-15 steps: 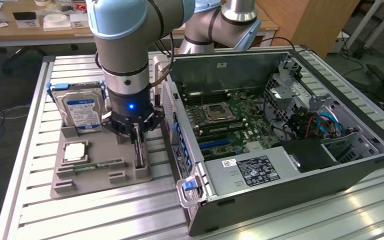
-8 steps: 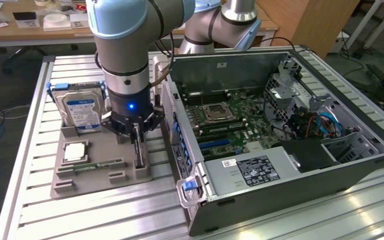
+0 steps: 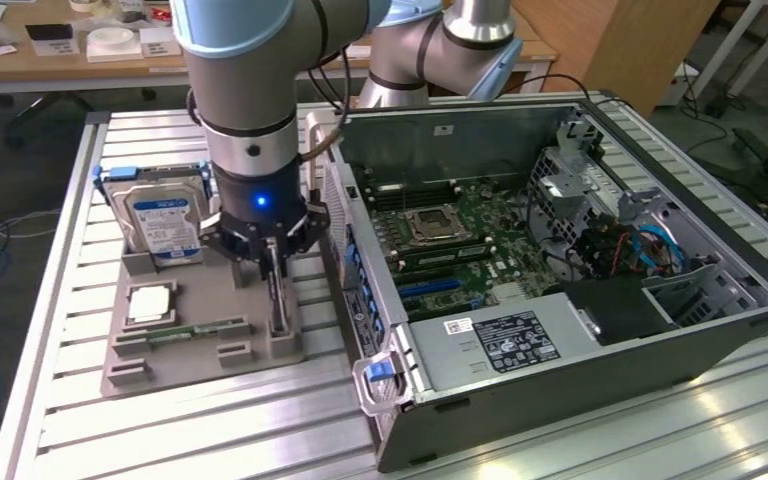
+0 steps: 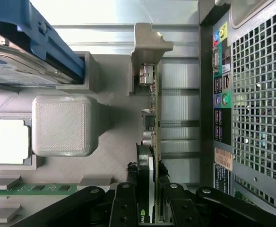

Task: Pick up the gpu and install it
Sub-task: 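Pick up the gpu and move the gpu toward the slot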

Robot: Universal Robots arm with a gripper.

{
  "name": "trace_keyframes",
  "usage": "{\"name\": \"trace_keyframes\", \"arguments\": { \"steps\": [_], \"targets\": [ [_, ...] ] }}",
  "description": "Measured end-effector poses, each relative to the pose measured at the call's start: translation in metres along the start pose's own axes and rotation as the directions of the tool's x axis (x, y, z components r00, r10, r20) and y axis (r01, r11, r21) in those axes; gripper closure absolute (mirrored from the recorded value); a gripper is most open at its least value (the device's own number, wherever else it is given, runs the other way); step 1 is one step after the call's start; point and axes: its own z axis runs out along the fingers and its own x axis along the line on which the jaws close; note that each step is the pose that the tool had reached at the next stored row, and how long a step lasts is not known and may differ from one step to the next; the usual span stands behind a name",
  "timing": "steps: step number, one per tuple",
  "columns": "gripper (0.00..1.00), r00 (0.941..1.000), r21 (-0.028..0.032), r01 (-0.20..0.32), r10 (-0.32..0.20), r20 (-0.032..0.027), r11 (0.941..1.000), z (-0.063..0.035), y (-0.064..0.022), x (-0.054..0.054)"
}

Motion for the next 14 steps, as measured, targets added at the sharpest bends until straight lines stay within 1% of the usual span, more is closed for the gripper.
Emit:
{"name": "trace_keyframes", "arguments": {
  "steps": [14],
  "targets": [
    [0.73, 1.0, -0.0002, 0.0, 0.0, -0.0001, 1.0, -0.0314, 0.0019, -0.001]
  ]
}}
